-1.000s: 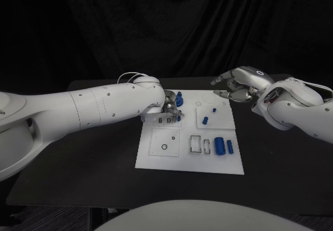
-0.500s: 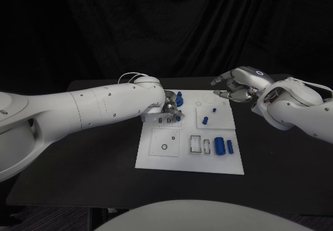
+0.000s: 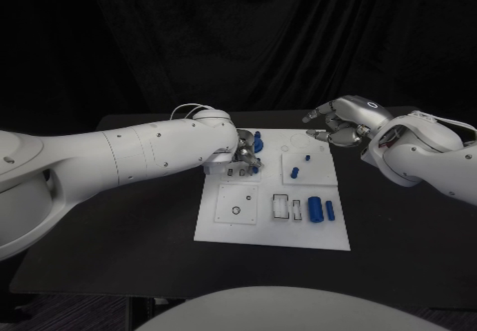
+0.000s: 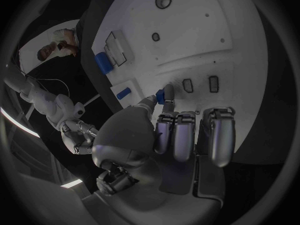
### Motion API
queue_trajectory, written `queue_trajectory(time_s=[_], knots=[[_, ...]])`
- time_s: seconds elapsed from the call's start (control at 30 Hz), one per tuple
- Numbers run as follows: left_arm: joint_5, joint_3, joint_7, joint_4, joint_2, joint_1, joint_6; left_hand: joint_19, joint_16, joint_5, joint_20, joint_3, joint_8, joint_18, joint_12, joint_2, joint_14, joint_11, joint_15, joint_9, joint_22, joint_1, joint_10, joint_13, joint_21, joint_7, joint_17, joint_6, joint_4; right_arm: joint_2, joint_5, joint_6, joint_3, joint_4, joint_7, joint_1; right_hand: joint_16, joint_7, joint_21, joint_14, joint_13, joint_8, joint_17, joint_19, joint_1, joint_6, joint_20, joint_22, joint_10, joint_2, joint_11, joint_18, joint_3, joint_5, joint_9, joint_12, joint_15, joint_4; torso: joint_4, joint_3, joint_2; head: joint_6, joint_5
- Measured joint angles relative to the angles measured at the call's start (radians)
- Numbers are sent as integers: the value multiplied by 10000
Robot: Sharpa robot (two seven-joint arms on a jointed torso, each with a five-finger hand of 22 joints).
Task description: Assemble the parts on the task board
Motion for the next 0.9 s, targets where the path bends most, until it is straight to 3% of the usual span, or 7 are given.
queue_trajectory(time_s=[0.57, 0.9], knots=[[0, -2, 31, 163, -197, -4, -5, 0, 0, 785, 0, 1661, -235, 0, 0, -617, 0, -1, 0, 319, -2, -513, 0, -1, -41, 0, -2, 76, -527, 11, 0, 50, 0, -54, 0, 0, 0, 0, 0, 0, 0, 0, 0, 0, 0, 0, 0, -1, -1, 0, -1, 0, 0, 0, 1, 0, 0, 0, -3, -1, 3, 0, 25], [-1, -5, 11, 349, -396, -6, -46, 0, 0, 902, 0, 2041, -241, 0, 0, -828, 0, -1, 0, 444, -2, -726, 0, -1, -41, -25, -3, 168, -634, -11, 0, 68, -1, -55, -1, 0, 0, 1, 0, 0, -1, 0, 0, 0, 0, 0, 0, -2, -2, 0, -2, 0, 0, 0, -14, 0, 0, 0, 7, -1, -3, 0, 24]])
